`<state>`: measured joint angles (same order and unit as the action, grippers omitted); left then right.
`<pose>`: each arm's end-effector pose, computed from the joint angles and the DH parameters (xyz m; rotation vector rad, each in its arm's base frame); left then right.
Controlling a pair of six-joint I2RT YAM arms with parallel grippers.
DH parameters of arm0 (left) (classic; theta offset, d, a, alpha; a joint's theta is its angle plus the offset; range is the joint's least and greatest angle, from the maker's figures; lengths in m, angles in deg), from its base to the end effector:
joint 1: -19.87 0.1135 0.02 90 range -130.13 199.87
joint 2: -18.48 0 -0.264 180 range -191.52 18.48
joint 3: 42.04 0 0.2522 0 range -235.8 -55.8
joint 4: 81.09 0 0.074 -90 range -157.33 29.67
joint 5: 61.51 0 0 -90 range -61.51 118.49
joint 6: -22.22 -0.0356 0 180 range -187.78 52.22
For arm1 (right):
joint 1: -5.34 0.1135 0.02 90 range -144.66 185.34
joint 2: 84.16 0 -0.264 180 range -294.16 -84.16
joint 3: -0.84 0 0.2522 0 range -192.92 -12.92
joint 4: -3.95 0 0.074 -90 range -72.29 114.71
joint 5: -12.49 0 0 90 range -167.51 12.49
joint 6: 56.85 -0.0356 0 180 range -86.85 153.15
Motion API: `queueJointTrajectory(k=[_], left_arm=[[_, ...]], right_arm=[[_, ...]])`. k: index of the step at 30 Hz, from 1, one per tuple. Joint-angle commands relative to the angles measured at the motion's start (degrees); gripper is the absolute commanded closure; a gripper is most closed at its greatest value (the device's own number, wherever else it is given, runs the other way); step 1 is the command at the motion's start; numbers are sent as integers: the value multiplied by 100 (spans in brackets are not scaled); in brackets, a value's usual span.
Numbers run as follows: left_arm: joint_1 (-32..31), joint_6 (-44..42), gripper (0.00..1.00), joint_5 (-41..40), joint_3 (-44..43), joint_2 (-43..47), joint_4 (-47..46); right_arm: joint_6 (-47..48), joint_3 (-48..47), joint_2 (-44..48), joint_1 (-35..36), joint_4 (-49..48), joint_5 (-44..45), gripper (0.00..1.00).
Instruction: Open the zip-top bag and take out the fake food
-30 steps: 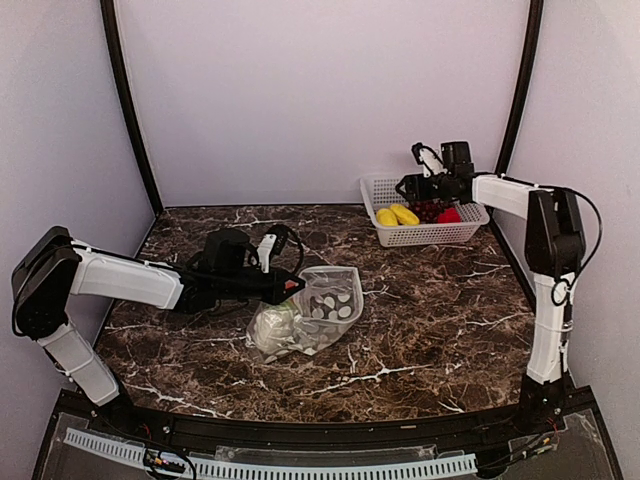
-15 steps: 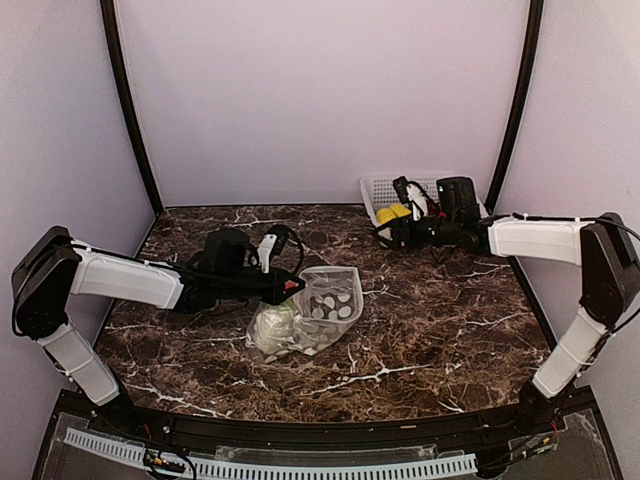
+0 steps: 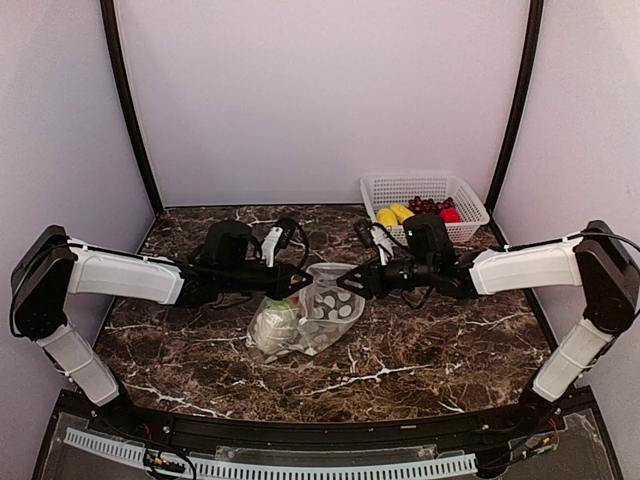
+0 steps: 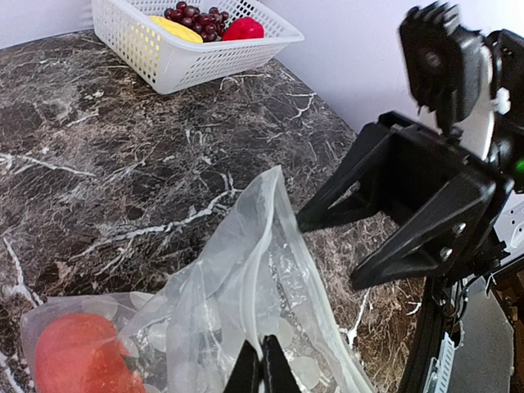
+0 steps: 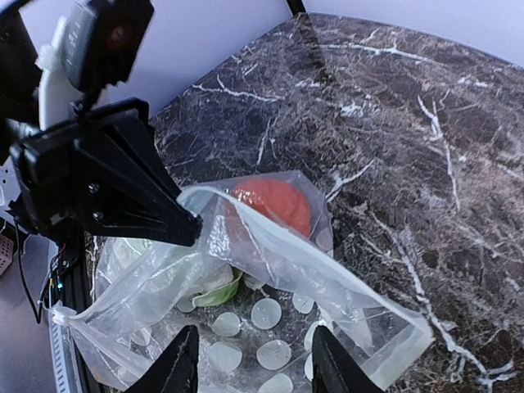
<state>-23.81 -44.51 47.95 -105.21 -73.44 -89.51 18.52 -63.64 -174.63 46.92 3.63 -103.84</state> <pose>0.2455 -0.2509 0.2187 0.6049 1.9773 -1.0818 0.2471 0.2403 0.2211 -0.7967 1.9875 1.0647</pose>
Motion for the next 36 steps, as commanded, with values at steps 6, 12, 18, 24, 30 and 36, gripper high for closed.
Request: queueJointTrajectory(k=[6, 12, 18, 24, 30, 36], left_arm=[[-141, -243, 99, 231, -317, 271, 116], [-288, -508, 82, -52, -451, 352, 629], [15, -99, 38, -559, 189, 1157, 1015], [77, -89, 18, -1177, 711, 2019, 2071], [118, 136, 15, -1269, 1292, 2264, 2324], [114, 331, 23, -879, 1569, 1910, 1680]], right_arm=[[-628, -45, -1211, 486, -892, 207, 59], [-1104, 3, -1927, 526, -1599, 120, 39], [-1248, 244, -2110, 526, -2101, -30, 29], [-1333, 826, -1964, 518, -3082, -504, 9], [-1615, 1399, -1836, 517, -4163, -1002, 1], [-1790, 1714, -1525, 496, -4481, -938, 1]])
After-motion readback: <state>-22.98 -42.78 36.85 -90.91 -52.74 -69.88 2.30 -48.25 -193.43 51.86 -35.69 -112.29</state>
